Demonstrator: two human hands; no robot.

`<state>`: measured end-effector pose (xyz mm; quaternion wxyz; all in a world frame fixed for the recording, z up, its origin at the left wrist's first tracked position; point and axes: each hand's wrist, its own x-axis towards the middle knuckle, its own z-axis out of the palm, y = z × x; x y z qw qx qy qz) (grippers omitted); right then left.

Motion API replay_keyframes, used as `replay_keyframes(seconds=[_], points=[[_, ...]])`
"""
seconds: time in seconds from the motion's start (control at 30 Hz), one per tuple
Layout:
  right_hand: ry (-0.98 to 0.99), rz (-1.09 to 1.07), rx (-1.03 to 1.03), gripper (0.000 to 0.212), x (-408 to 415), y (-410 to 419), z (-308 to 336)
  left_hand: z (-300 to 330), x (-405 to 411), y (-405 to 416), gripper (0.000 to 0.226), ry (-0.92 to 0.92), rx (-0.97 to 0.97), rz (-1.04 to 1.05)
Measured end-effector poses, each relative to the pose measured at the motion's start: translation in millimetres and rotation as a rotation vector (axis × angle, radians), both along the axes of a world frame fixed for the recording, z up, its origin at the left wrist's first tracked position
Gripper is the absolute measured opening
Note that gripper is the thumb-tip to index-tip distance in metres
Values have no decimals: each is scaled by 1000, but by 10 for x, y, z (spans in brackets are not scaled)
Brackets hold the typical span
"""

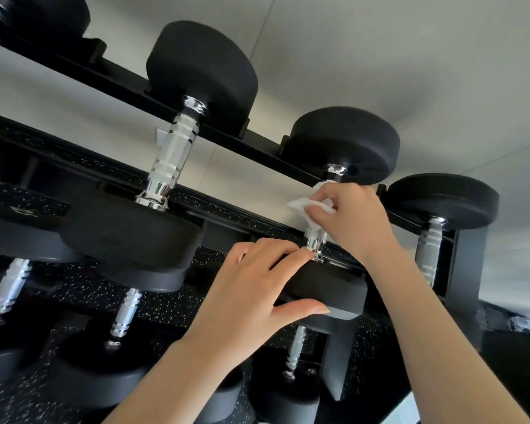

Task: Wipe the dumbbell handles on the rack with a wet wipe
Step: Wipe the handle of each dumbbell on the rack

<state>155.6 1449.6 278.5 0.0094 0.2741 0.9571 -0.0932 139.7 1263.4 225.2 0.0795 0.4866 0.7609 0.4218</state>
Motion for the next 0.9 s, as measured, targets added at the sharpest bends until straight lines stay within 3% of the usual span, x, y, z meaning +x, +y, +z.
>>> replay_keyframes(seconds=[0.13,0.3,0.67,0.9], points=[[23,-38,-230,12,247,-61,3,31,-13,-4,57,5,-34,-15],[331,-238,-422,8,557,-85,111,107,-30,-16,61,27,-89,-55],[593,-492,-330,8,1525,243,429,513,329,481,52,334,-24,-141],[619,-514,-252,9,2036,945,350,495,865,1033,53,336,-135,-182]])
